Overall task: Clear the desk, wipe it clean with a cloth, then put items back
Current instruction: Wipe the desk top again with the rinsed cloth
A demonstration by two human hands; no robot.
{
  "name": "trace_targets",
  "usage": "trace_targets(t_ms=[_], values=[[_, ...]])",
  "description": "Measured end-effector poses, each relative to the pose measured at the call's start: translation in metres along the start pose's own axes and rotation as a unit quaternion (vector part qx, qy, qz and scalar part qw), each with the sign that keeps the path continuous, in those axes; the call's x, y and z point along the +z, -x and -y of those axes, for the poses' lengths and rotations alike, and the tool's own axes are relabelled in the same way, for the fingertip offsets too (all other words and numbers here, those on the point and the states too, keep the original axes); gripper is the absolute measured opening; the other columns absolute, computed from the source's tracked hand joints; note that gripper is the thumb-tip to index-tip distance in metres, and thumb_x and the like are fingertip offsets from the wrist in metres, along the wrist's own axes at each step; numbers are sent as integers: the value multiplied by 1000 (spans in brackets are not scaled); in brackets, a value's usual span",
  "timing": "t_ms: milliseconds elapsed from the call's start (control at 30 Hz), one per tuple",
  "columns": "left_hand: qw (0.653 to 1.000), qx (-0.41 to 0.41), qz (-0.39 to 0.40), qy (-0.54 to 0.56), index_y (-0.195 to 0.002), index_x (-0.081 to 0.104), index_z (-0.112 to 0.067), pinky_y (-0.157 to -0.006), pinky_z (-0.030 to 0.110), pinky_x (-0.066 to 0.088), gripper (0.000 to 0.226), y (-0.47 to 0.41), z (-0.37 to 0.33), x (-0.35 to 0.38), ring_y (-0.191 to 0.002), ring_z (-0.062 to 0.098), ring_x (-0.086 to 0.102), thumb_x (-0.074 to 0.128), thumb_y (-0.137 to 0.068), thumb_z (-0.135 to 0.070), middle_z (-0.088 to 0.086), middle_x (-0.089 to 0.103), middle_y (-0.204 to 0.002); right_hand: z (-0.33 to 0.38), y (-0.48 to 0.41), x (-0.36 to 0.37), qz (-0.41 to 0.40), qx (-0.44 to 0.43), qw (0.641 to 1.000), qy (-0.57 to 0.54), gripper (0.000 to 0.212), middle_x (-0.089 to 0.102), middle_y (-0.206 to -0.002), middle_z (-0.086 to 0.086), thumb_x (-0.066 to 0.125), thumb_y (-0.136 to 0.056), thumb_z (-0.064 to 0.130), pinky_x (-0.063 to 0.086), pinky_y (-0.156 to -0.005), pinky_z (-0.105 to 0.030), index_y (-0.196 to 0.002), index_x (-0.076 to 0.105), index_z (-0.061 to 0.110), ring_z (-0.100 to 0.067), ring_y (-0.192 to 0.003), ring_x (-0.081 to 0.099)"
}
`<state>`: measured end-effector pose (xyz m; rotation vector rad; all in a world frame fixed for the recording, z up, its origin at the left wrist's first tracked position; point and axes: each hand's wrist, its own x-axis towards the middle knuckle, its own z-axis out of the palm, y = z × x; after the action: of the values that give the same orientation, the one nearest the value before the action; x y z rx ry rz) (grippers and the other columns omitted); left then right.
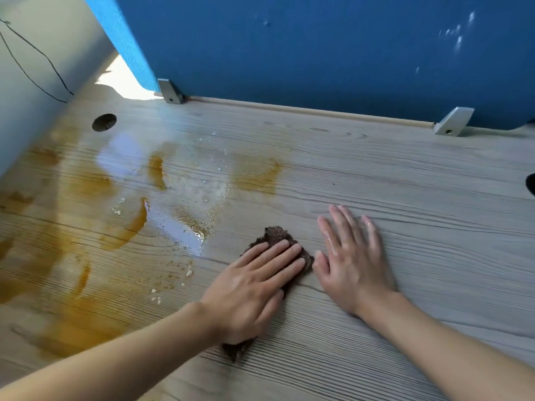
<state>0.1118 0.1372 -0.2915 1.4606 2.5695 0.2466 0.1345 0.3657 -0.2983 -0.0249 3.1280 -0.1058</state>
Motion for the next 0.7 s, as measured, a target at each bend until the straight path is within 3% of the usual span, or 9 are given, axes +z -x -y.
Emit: trace_targets(t_ms=[67,167,233,300,400,500,600,667,700], values=[[1000,-24,-13,-2,-158,21,-24,-124,39,12,60,-20,26,-3,-153,13,6,31,-100,-34,-4,12,-166,-1,0,1,-5,-2,1000,-2,66,39,-155,-15,35,-88,42,23,-118,-55,-142,52,8,-28,-147,31],[971,-224,-82,-9,-158,22,-27,-124,38,12,62,-61,59,-10,-153,9,8,22,-97,-39,-6,15,-165,-1,1,1,-7,-5,1000,-3,66,40,-155,-15,36,-87,41,24,-117,-55,-141,53,9,-28,-147,31],[953,-288,-98,-14,-158,20,-26,-125,37,10,64,-72,59,-7,-153,8,5,18,-96,-40,-6,14,-166,-1,0,1,-9,-3,1000,-4,65,40,-155,-15,36,-87,41,24,-117,-55,-141,53,9,-28,-146,32],[967,-237,-91,-21,-159,20,-22,-124,41,14,63,-60,39,-4,-153,10,3,20,-98,-39,-4,12,-166,-1,0,1,-10,-3,1000,-5,66,41,-154,-15,37,-87,42,24,-117,-55,-141,54,9,-28,-146,33],[996,-79,-51,-8,-158,22,-19,-123,42,17,61,-24,5,2,-154,15,6,31,-100,-36,-2,13,-166,-1,0,1,-8,-3,1000,-4,67,41,-154,-15,37,-86,42,25,-116,-56,-141,54,8,-29,-146,33],[1000,-5,-23,-6,-158,22,-23,-124,38,11,61,-29,29,-2,-154,13,5,33,-100,-33,-4,12,-166,-1,0,1,-8,-3,1000,-6,67,40,-154,-15,37,-86,42,27,-116,-57,-141,54,8,-29,-146,33],[989,-129,-66,-12,-157,27,-23,-123,40,17,60,-67,60,-9,-153,11,9,28,-98,-35,-4,18,-165,-1,-1,2,-10,-4,1000,-7,66,41,-154,-16,39,-85,41,28,-115,-57,-140,55,8,-29,-145,34],[968,-233,-88,-15,-158,25,-24,-124,39,14,62,-82,65,-9,-153,9,7,21,-97,-38,-4,17,-165,-2,0,3,-8,-3,1000,-4,66,40,-154,-15,39,-86,42,27,-115,-57,-141,54,8,-28,-146,33],[964,-246,-95,-19,-158,23,-24,-124,38,12,62,-83,61,-6,-153,8,6,20,-97,-38,-4,17,-165,-2,0,3,-10,-2,1000,-3,66,40,-155,-15,38,-87,42,27,-115,-57,-142,53,9,-27,-146,33]])
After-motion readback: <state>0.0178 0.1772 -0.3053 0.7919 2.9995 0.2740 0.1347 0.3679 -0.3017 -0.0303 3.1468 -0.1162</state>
